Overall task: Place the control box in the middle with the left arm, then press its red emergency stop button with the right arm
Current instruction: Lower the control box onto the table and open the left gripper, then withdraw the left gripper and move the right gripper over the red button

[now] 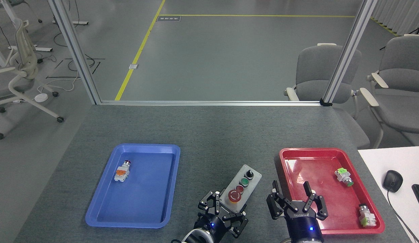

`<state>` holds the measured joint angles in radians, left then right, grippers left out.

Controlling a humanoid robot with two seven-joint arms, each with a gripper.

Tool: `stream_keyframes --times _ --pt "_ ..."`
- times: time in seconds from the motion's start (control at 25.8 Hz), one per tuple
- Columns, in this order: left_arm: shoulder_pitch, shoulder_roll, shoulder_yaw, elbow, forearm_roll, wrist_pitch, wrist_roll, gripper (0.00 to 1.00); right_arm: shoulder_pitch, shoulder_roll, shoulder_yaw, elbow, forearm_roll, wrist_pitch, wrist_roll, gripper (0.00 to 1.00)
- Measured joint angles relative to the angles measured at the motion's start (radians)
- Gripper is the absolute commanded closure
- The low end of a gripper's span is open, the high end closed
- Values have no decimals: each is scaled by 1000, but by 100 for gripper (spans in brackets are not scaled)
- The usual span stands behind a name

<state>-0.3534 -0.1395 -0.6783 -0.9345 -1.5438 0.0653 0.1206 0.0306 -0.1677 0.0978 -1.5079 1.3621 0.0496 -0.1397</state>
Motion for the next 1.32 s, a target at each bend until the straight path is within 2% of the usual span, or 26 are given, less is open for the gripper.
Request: stream_keyframes --times 0.08,0.16,0.19,0.27,0.31,0.35,0.66,0.74,0.81,0.97,1.12,1.2,1.32 --pt "0 0 -4 5 1 0 -1 59 0 2 0 0 0 0 0 2" --pt "0 0 -6 7 1 15 -1 38 0 3 0 0 0 0 1 2" --pt "0 0 -8 8 1 21 -1 30 0 4 0 0 0 0 1 2" --pt "0 0 -10 8 1 27 -1 23 0 4 1 0 0 0 3 2" --pt "0 0 -11 8 1 31 -1 11 0 4 2 0 0 4 5 2" --pt "0 0 -11 7 1 37 -1 5 0 4 4 0 0 8 5 2" --pt "6 3 -12 -11 1 33 4 1 -2 12 23 -3 0 48 22 2" --pt "11 22 -9 -45 2 28 3 1 -2 14 24 -6 0 49 39 2" --pt "32 82 -4 -109 5 8 3 1 -3 14 24 -9 2 49 55 2" --pt "118 268 36 -307 42 -56 -2 1 -6 11 25 -14 8 32 69 2" --pt "244 444 164 -487 120 -168 2 1 -14 9 27 -15 10 15 71 3" --pt "304 488 277 -553 150 -245 3 1 -15 9 31 -15 12 11 72 8" --pt "361 512 494 -606 184 -358 5 1 -17 10 37 -15 14 -4 72 24"
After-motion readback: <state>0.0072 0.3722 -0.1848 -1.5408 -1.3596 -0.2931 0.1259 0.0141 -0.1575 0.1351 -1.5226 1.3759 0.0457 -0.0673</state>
